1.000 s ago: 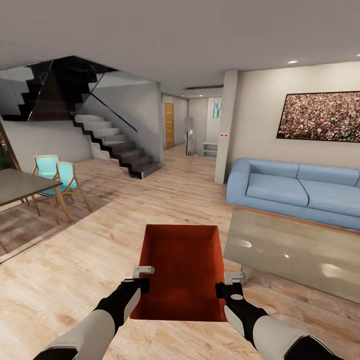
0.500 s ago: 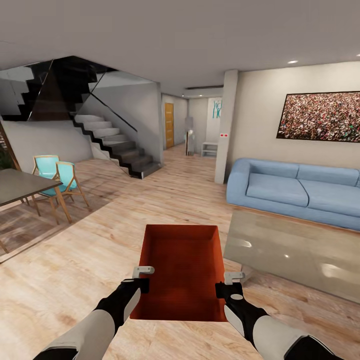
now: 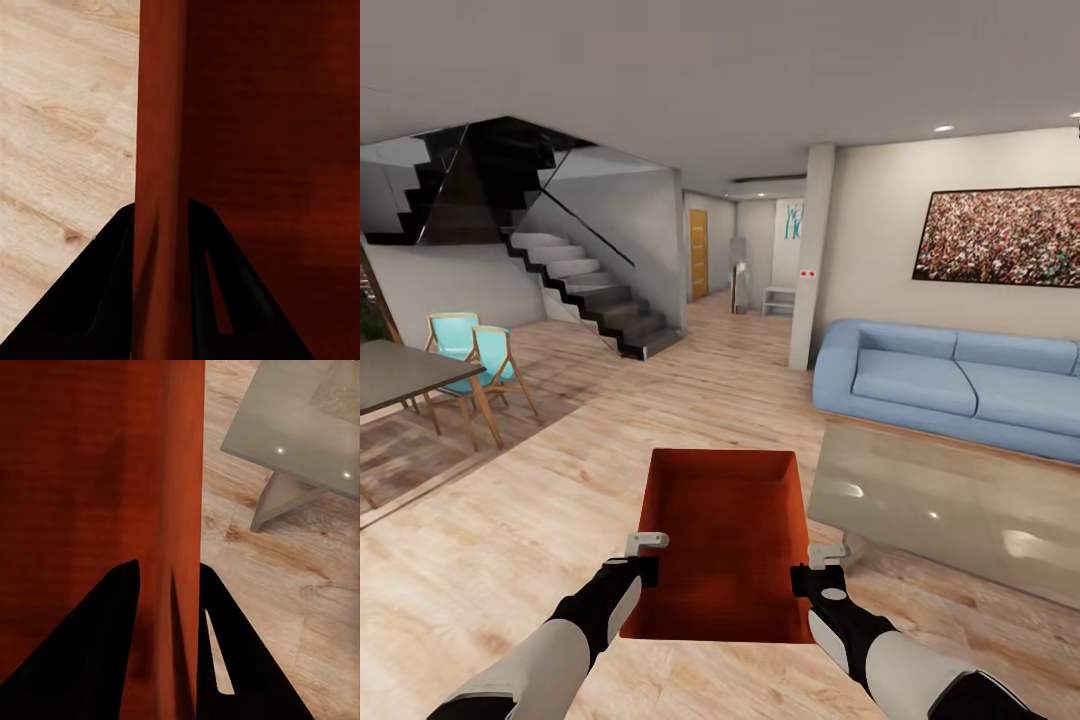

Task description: Move the two storage containers from the living room to the garage. In the garage, place one container on the floor and stack the other container on top of it (either order is fine).

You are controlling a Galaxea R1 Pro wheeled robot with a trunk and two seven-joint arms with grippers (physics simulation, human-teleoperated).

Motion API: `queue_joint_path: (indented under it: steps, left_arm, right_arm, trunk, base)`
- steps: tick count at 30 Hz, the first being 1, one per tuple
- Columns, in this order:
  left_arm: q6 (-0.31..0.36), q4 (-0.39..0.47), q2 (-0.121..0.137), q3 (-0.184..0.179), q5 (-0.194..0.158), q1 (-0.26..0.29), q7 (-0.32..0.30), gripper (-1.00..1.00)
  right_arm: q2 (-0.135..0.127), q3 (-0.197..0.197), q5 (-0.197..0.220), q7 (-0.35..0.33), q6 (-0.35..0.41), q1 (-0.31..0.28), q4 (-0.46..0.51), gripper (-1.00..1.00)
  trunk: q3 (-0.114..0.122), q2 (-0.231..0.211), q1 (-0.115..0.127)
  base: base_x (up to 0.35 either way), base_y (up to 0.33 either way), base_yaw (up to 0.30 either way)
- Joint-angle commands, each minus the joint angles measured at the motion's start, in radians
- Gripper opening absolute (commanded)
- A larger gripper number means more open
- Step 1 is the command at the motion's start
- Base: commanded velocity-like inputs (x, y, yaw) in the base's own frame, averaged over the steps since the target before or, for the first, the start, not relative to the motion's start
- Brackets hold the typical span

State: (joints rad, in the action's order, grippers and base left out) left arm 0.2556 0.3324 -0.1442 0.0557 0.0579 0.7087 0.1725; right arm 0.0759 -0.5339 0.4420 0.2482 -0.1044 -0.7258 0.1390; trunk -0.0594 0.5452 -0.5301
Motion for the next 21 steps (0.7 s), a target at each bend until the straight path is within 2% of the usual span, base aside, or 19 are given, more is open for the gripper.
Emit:
queue_joint_path:
  steps: [1, 13, 21]
  left_arm:
    - [0.009, -0.001, -0.006, 0.020, 0.019, 0.000, 0.005, -1.00]
    - [0.009, -0.001, -0.006, 0.020, 0.019, 0.000, 0.005, -1.00]
    - [0.009, -0.001, -0.006, 0.020, 0.019, 0.000, 0.005, -1.00]
  right_arm:
    - [0.001, 0.005, -0.005, 0.025, -0.008, -0.001, 0.007, -1.00]
    - [0.001, 0.005, -0.005, 0.023, -0.006, -0.001, 0.007, -1.00]
    - [0.001, 0.005, -0.006, 0.022, -0.005, -0.001, 0.007, -1.00]
  trunk:
    - [-0.001, 0.002, 0.000]
    - [0.017, 0.002, 0.000]
    - [0.019, 0.002, 0.000]
  base:
    - [0.000, 0.000, 0.000]
    - [0.000, 0.000, 0.000]
    - [0.000, 0.000, 0.042]
